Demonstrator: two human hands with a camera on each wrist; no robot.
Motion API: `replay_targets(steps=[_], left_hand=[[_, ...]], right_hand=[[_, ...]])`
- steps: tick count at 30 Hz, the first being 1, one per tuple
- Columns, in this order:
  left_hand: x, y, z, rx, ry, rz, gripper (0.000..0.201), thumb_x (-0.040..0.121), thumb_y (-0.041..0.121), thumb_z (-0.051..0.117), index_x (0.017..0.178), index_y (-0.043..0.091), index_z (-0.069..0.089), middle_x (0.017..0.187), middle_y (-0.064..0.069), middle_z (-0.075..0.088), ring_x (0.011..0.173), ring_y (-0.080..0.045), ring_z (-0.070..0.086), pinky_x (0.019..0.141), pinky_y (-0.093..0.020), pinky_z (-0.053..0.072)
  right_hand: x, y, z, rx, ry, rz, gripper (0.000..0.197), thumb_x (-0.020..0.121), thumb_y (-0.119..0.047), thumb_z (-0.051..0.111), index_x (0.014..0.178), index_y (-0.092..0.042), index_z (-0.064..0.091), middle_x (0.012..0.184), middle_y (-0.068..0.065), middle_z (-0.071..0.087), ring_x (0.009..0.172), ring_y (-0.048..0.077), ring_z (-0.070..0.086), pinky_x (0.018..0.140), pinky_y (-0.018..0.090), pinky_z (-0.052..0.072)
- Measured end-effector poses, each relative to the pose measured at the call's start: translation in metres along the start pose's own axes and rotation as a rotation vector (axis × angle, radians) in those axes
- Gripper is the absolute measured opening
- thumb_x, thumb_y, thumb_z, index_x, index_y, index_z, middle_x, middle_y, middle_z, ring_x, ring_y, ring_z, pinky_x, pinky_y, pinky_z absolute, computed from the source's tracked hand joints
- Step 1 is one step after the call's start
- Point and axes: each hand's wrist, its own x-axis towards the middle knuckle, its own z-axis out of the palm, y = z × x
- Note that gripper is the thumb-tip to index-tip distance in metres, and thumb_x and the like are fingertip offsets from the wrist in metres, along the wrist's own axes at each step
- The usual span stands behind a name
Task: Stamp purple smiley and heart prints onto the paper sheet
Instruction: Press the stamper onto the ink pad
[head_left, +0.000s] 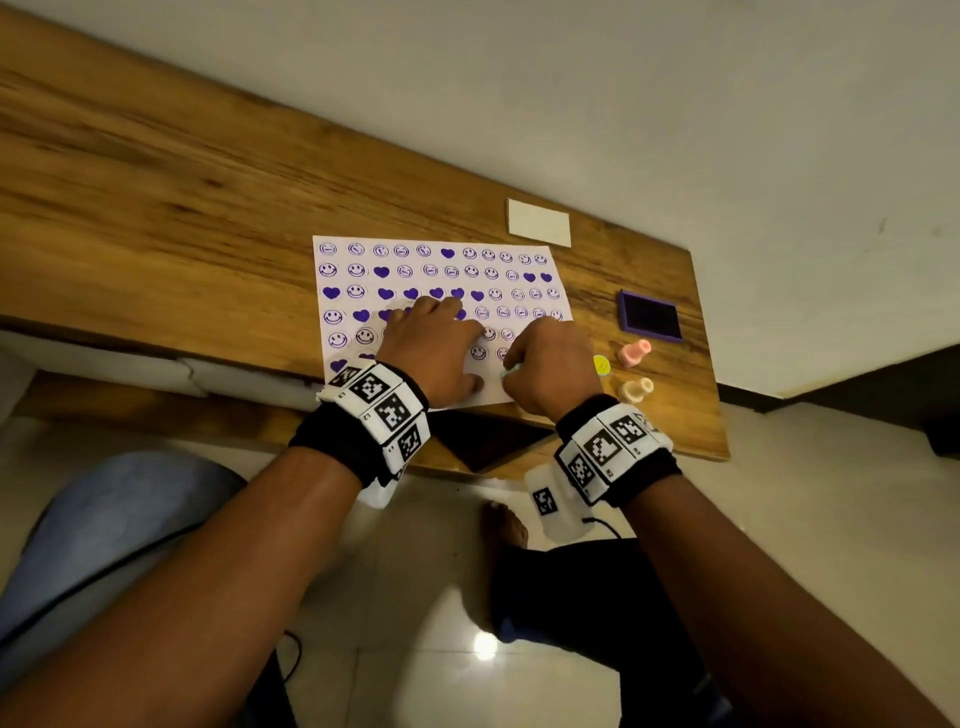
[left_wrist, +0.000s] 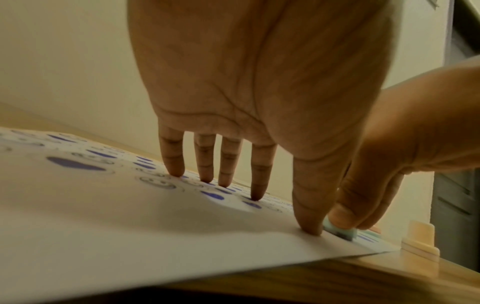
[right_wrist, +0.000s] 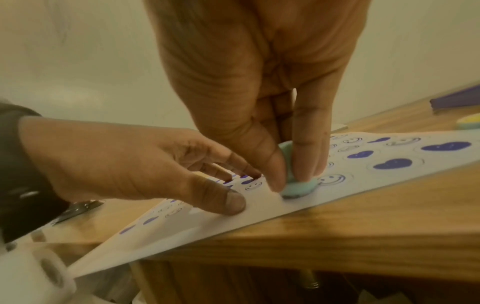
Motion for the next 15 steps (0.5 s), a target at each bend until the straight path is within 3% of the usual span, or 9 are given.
replay_targets(steps=[10,15], left_hand=[[0.001,0.000,-0.001,0.009,-0.001,-0.001,0.066,0.080,0.053,0.065,0.138,0.032,0.043,0.152,-0.005,0.029,0.137,-0.030,0.026,0.108,-0.051,0.026],[-0.003,0.001,-0.005,0.013,-0.008,-0.008,0.067,0.080,0.055,0.064,0.139,0.033,0.042,0.152,-0.004,0.031,0.138,-0.028,0.027,0.108,-0.050,0.027]], right_hand=[[0.008,-0.009,-0.002,-0.065,-0.029,0.015,0.024,0.077,-0.022,0.071,0.099,-0.016,0.074,0.103,0.007,0.071,0.100,0.027,0.063,0.084,0.034,0.051],[0.006,-0.012,-0.008,-0.042,-0.056,0.022,0.025,0.077,-0.022,0.074,0.101,-0.015,0.073,0.103,0.005,0.071,0.099,0.024,0.063,0.075,0.028,0.043]])
